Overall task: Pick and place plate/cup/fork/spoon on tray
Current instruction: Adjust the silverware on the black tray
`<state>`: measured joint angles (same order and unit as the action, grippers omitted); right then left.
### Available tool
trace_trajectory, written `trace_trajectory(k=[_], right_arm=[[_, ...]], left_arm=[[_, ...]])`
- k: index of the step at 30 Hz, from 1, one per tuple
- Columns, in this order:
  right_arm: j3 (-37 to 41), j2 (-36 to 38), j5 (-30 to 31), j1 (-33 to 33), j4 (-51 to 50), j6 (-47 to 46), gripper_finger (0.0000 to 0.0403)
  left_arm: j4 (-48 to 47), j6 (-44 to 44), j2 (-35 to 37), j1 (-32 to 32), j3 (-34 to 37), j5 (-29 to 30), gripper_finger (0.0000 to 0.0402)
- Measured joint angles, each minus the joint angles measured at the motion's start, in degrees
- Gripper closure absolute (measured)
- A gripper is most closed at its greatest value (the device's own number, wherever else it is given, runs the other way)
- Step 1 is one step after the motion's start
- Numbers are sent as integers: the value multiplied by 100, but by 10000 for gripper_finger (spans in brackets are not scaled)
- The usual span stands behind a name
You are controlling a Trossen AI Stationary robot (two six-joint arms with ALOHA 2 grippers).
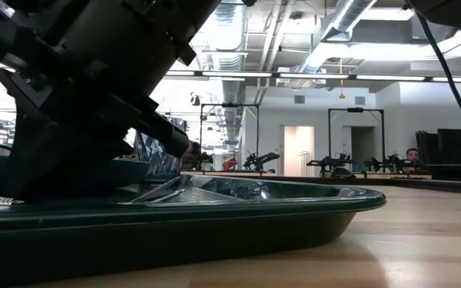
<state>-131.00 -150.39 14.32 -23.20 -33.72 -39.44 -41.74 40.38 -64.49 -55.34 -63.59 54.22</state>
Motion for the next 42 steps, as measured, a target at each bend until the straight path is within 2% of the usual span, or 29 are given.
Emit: trace_trajectory(k=[5, 9, 13, 17, 24, 27, 31, 35, 38, 42], right_arm=[[0, 0, -52, -27, -2, 49, 396], [-19, 18, 427, -52, -47, 100, 393], [-307, 69, 548, -107, -38, 248, 392], [-403, 107, 377, -327, -10, 243, 394], [-393, 129, 10, -738, -837, -347, 396], [-393, 130, -133, -790, -858, -424, 397], [-393, 133, -204, -807, -1065, -652, 398], [-391, 133, -231, -819, -1368, -766, 397], [-391, 133, -253, -861, -1455, -771, 398], [-391, 133, -255, -892, -1625, -843, 397]], left_arm=[[-9, 20, 0, 1, 0, 0, 401], [-18, 22, 0, 1, 0, -10, 401], [-281, 262, 0, 1, 0, -137, 401], [-454, 534, -2, 1, 0, -145, 401], [-654, 908, -231, -112, 123, -140, 401], [-340, 1216, -345, -139, 559, -101, 401], [678, 1424, -468, -115, 1339, -115, 401], [1653, 1467, -619, 20, 1949, -376, 401], [2048, 1527, -727, 106, 2163, -594, 401], [2104, 1580, -880, 182, 2170, -700, 401]])
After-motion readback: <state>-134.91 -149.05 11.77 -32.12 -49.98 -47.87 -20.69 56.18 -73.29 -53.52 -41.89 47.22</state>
